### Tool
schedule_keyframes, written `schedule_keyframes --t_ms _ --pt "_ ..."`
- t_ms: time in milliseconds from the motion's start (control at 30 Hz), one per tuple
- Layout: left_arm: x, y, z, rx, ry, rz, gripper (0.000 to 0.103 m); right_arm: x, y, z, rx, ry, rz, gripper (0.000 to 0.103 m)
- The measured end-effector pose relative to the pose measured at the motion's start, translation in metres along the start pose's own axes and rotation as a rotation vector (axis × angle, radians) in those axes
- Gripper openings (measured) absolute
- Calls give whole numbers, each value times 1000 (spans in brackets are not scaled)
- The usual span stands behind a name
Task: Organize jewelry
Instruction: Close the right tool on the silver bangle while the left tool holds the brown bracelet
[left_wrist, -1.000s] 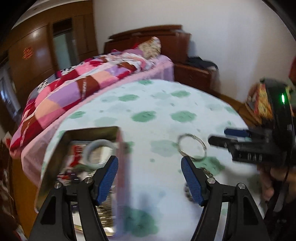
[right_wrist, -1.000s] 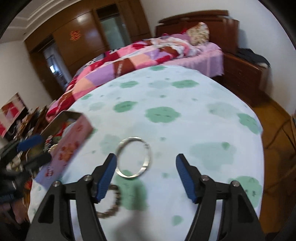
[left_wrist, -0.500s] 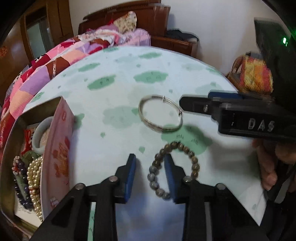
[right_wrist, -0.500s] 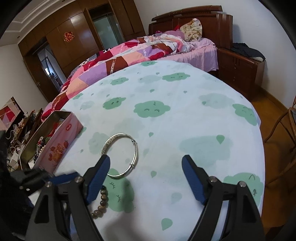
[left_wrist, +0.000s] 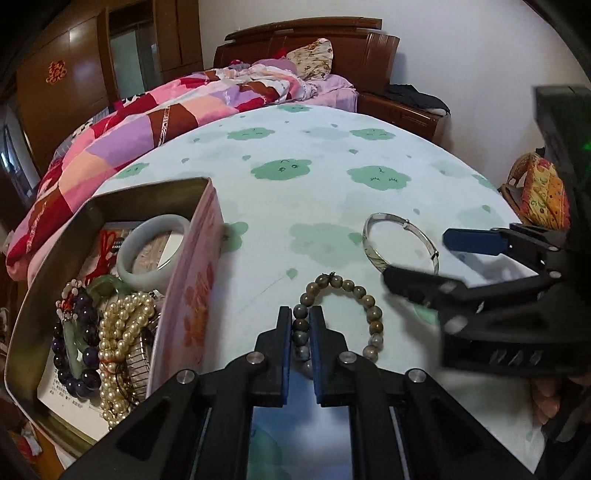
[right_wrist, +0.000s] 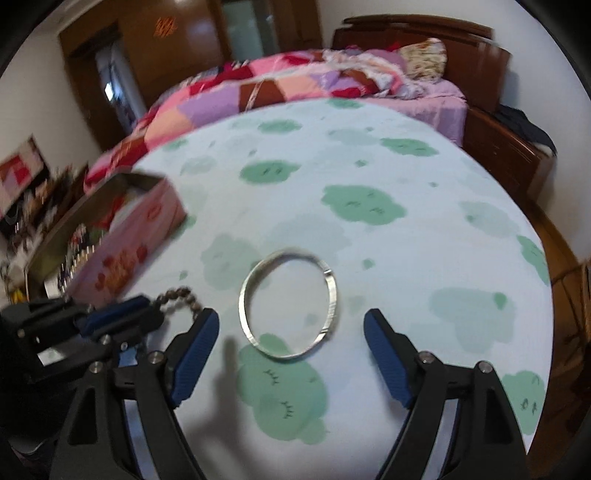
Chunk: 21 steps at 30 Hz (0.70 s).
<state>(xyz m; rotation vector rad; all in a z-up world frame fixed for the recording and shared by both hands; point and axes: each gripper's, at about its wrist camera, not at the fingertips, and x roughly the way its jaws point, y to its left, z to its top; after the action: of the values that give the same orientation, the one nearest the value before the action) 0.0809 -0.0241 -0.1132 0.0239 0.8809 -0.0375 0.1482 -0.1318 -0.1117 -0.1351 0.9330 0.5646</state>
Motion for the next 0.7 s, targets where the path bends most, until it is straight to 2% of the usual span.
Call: schedule_keyframes --t_ms 267,333,400,467,700 --pt "5 0 1 5 10 -1 8 3 3 -3 -34 25 -34 84" --pt "5 0 1 5 10 -9 8 3 5 -2 -37 25 -50 81" --pt "5 0 1 4 11 -14 8 2 8 -2 -45 22 -77 65" --pt "5 0 1 5 11 -19 8 1 9 -3 -58 14 -87 59" --pt "5 0 1 2 7 -28 8 -2 8 -4 -61 3 -71 58"
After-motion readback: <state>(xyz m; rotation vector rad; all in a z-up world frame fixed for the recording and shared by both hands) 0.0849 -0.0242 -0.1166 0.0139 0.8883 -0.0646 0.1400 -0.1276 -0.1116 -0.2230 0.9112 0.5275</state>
